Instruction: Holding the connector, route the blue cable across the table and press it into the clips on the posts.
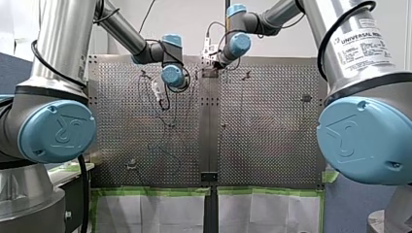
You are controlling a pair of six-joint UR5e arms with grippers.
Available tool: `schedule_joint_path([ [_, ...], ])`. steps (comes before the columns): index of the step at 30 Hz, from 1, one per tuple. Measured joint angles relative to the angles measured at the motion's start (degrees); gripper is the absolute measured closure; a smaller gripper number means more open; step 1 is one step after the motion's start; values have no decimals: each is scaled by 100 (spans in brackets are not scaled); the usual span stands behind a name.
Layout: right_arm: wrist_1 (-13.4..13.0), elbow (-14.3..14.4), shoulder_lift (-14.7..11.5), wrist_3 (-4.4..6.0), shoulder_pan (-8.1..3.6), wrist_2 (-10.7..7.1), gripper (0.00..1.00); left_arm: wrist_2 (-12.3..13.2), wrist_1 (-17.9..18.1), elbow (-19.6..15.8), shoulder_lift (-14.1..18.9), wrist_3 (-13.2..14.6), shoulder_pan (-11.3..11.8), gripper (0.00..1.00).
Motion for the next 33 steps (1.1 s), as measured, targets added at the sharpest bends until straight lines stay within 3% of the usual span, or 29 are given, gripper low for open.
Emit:
schedule_joint_path([
  [8, -7, 79, 2, 6, -77, -149, 100, 277, 201, 53, -32, -67, 104, 100],
  [15, -21, 86, 56, 26, -115, -281, 100, 349, 129, 290, -266, -45, 214, 100],
  [33, -111, 78, 167, 126, -350, -631, 100, 603, 20, 656, -369, -27, 505, 100],
])
